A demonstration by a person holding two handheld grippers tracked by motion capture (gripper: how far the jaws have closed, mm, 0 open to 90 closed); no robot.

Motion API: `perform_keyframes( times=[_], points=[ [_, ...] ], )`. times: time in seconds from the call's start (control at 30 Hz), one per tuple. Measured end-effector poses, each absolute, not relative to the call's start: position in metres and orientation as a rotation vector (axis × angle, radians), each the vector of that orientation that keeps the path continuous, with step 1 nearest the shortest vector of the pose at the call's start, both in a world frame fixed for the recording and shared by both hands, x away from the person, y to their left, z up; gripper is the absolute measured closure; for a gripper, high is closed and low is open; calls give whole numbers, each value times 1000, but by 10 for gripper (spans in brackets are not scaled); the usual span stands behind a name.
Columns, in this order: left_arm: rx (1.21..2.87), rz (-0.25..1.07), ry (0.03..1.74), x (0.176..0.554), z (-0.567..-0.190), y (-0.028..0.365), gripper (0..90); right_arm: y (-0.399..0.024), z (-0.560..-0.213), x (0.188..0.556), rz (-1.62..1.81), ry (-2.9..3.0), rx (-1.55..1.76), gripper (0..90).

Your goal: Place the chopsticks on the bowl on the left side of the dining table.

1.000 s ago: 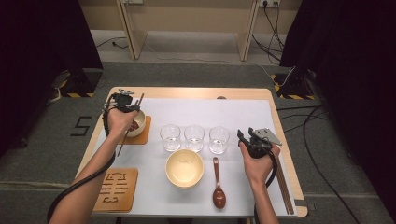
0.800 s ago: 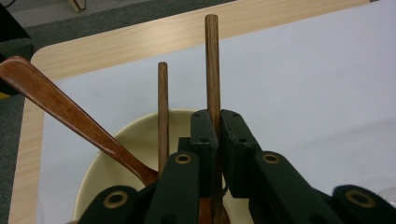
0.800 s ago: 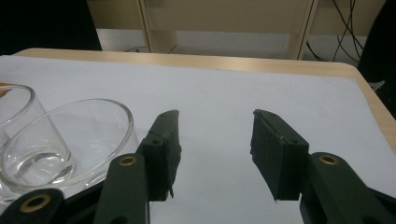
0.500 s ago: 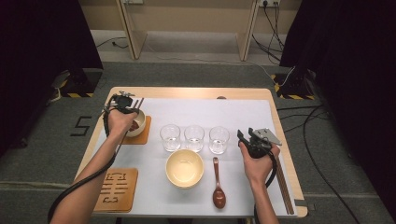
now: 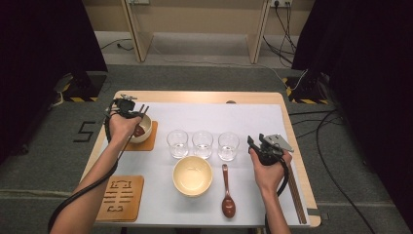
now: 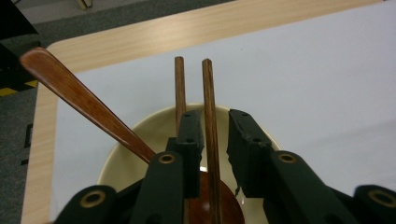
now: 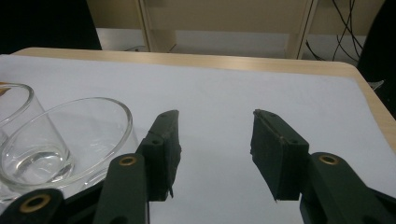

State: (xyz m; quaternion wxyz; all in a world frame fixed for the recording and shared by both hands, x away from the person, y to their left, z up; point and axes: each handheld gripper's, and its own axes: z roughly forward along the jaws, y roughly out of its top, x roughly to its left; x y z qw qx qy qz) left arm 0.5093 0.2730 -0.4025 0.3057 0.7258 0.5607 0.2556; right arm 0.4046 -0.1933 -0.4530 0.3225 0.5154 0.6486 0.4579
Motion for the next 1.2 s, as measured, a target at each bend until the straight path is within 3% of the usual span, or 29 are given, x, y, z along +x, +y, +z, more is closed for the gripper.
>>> perform_keyframes(
  times=[0.23,0.57,1.2],
  points=[
    [1937,639,1477,501,-399,278,572,-194,-453,405,1199,1707,1358,520],
    [1951,570,1521,499,-409,286,502,-193,-453,406,1199,1709,1363,519],
    [1964,523,1578,503,-427,291,734,-193,-454,406,1198,1710,1366,519]
  ],
)
